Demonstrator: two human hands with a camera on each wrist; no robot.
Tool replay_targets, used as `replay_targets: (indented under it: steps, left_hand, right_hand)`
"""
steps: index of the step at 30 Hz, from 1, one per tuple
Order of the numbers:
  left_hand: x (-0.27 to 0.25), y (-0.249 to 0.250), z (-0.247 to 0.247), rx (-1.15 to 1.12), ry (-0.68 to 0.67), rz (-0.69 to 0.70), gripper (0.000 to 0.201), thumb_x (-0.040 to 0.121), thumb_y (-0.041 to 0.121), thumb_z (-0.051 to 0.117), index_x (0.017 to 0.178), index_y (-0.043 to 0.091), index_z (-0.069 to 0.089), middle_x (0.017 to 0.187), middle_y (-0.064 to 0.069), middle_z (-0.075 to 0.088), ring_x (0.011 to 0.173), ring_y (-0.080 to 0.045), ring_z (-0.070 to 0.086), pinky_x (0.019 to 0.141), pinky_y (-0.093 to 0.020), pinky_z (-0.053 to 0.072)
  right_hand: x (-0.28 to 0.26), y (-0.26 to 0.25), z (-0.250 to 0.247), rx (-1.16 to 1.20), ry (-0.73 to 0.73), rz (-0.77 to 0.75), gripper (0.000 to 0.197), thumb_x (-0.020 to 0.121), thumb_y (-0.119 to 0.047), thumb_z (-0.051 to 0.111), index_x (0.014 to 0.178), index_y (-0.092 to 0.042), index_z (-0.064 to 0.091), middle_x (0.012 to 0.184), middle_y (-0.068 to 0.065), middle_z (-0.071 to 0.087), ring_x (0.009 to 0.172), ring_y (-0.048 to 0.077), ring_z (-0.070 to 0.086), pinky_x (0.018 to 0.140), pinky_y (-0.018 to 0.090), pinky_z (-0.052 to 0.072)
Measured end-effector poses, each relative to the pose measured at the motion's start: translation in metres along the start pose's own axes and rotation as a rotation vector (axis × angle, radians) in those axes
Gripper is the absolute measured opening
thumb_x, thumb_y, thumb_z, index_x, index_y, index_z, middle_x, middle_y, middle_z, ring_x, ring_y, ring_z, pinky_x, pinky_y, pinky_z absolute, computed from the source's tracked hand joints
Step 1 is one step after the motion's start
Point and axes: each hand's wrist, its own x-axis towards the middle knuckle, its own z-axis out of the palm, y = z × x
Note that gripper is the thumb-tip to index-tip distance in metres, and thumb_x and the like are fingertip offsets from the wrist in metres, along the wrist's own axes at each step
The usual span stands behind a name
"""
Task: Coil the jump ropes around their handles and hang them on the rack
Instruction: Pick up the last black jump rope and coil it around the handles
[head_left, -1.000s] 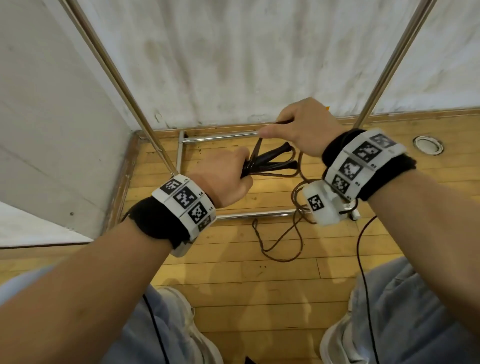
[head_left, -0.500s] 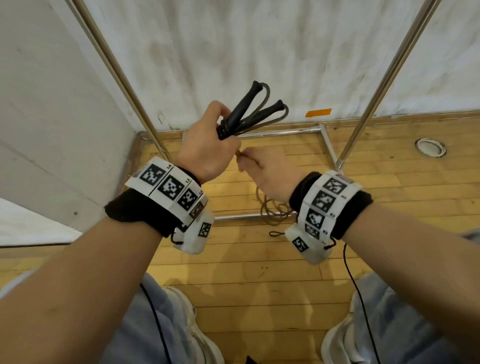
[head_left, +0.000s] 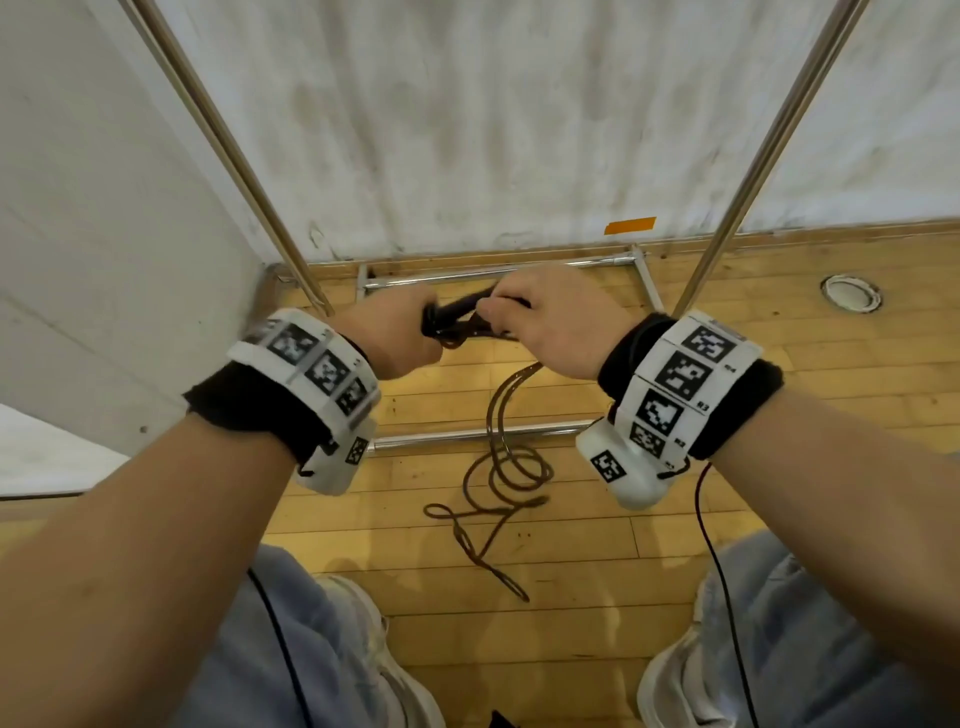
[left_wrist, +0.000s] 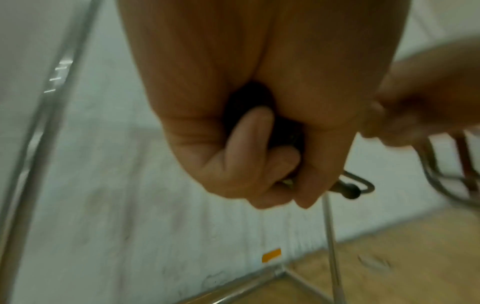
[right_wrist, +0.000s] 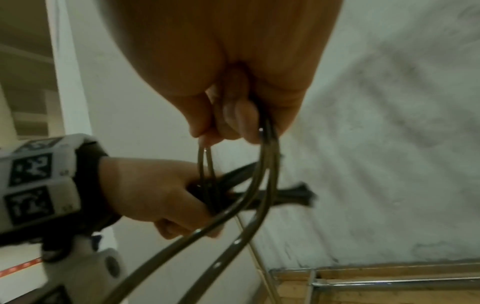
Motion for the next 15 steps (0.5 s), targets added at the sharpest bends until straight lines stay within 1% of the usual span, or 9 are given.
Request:
replay_targets:
  steps: [1,2,4,5,6,9,11,13,15]
  left_hand:
    - [-0.001,0.008,0.006,0.078,0.009,0.034,0.02,0.086,0.022,0.062,0.105,0.019,0.056,0.085,0.003,0.059,0.068,-0.011,0.053,0.057,-0.024,0.042]
    - [-0.001,0.015,0.012,0.135,0.018,0.076,0.026,0.086,0.027,0.064,0.109,0.02,0.057,0.085,0.006,0.058,0.07,-0.011,0.053,0.059,-0.023,0.043]
    - [-0.003,0.023,0.022,0.178,0.053,0.143,0.043,0.083,0.045,0.066,0.117,0.02,0.055,0.085,0.007,0.059,0.077,-0.015,0.056,0.07,-0.028,0.049]
    - [-0.004,0.025,0.024,0.166,0.084,0.165,0.045,0.083,0.052,0.064,0.114,0.02,0.055,0.082,0.007,0.058,0.077,-0.016,0.057,0.071,-0.031,0.051]
    - [-0.005,0.026,0.025,0.144,0.119,0.181,0.042,0.085,0.054,0.06,0.111,0.02,0.055,0.079,0.008,0.058,0.074,-0.015,0.057,0.069,-0.031,0.051]
    - [-0.006,0.028,0.02,0.06,0.161,0.211,0.02,0.089,0.04,0.055,0.101,0.024,0.058,0.074,0.008,0.058,0.067,-0.011,0.055,0.061,-0.028,0.046]
    - [-0.009,0.027,0.013,0.005,0.152,0.252,0.009,0.087,0.032,0.056,0.094,0.027,0.055,0.071,0.009,0.056,0.064,-0.009,0.053,0.056,-0.026,0.04]
    - [-0.013,0.025,0.006,-0.051,0.159,0.32,0.006,0.085,0.028,0.059,0.086,0.026,0.053,0.066,0.008,0.056,0.061,-0.011,0.053,0.053,-0.026,0.038]
    - [-0.016,0.023,0.002,-0.108,0.179,0.356,0.008,0.082,0.025,0.062,0.081,0.021,0.055,0.063,0.005,0.056,0.06,-0.013,0.054,0.054,-0.028,0.041]
  right_hand:
    - [0.0,-0.004,0.002,-0.023,-0.005,-0.022,0.034,0.097,-0.033,0.044,0.072,-0.015,0.057,0.058,-0.008,0.046,0.048,0.005,0.042,0.048,0.012,0.034]
    - [0.0,-0.006,0.003,-0.046,0.003,-0.036,0.035,0.097,-0.034,0.043,0.072,-0.014,0.058,0.059,-0.008,0.048,0.05,0.005,0.043,0.047,0.014,0.033]
    - [0.004,-0.006,-0.001,-0.083,0.047,-0.042,0.036,0.097,-0.036,0.044,0.076,-0.013,0.063,0.064,-0.005,0.053,0.056,0.008,0.046,0.05,0.018,0.029]
    - [0.006,-0.002,-0.004,-0.1,0.071,-0.034,0.037,0.096,-0.038,0.046,0.077,-0.012,0.065,0.064,-0.004,0.053,0.056,0.009,0.046,0.051,0.02,0.03]
    - [0.008,0.003,-0.009,-0.11,0.091,-0.016,0.039,0.094,-0.041,0.047,0.076,-0.012,0.066,0.063,-0.004,0.052,0.055,0.009,0.045,0.051,0.021,0.031]
    - [0.013,0.021,-0.021,-0.028,0.121,0.092,0.048,0.086,-0.051,0.057,0.069,-0.006,0.064,0.055,-0.001,0.043,0.046,0.01,0.036,0.044,0.016,0.03]
    - [0.018,0.032,-0.026,0.102,0.112,0.135,0.051,0.081,-0.055,0.061,0.07,-0.005,0.065,0.057,0.001,0.041,0.043,0.006,0.033,0.043,0.014,0.03]
    - [0.018,0.038,-0.027,0.198,0.061,0.165,0.052,0.079,-0.059,0.06,0.071,-0.008,0.065,0.057,-0.002,0.042,0.044,0.004,0.036,0.048,0.017,0.033]
    - [0.016,0.042,-0.023,0.339,-0.009,0.194,0.048,0.079,-0.06,0.058,0.066,-0.015,0.06,0.053,-0.007,0.041,0.045,0.006,0.039,0.048,0.017,0.035]
